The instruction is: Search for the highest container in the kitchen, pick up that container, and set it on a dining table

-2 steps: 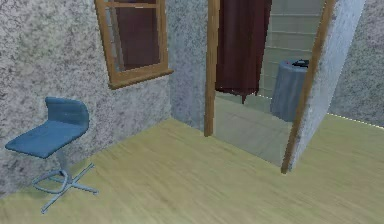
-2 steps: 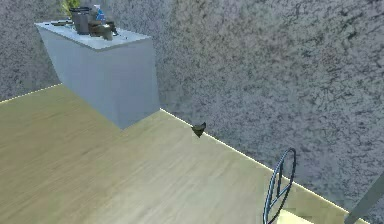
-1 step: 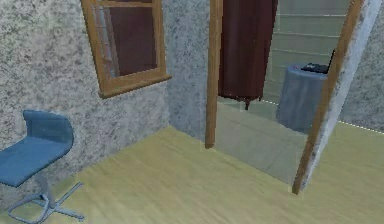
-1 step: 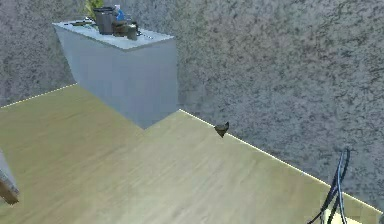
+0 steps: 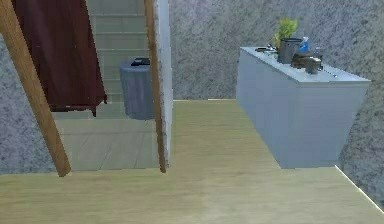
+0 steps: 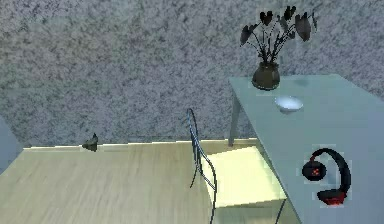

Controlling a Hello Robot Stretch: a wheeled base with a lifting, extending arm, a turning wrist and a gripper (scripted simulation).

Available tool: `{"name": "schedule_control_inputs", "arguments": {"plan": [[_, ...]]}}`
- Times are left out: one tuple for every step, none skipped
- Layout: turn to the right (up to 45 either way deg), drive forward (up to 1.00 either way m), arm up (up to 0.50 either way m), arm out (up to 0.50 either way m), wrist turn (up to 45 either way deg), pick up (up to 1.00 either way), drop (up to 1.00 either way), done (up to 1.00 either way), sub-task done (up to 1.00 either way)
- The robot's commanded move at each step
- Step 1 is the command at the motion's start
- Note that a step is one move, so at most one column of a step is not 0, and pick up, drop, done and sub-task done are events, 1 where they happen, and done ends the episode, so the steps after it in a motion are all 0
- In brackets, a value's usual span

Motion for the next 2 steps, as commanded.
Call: {"name": "schedule_control_inputs", "arguments": {"plan": [[12.0,0.00,0.00,0.00,0.0,0.00,0.00,0.00,0.00],[0.0,1.00,0.00,0.00,0.0,0.00,0.00,0.00,0.00]]}}
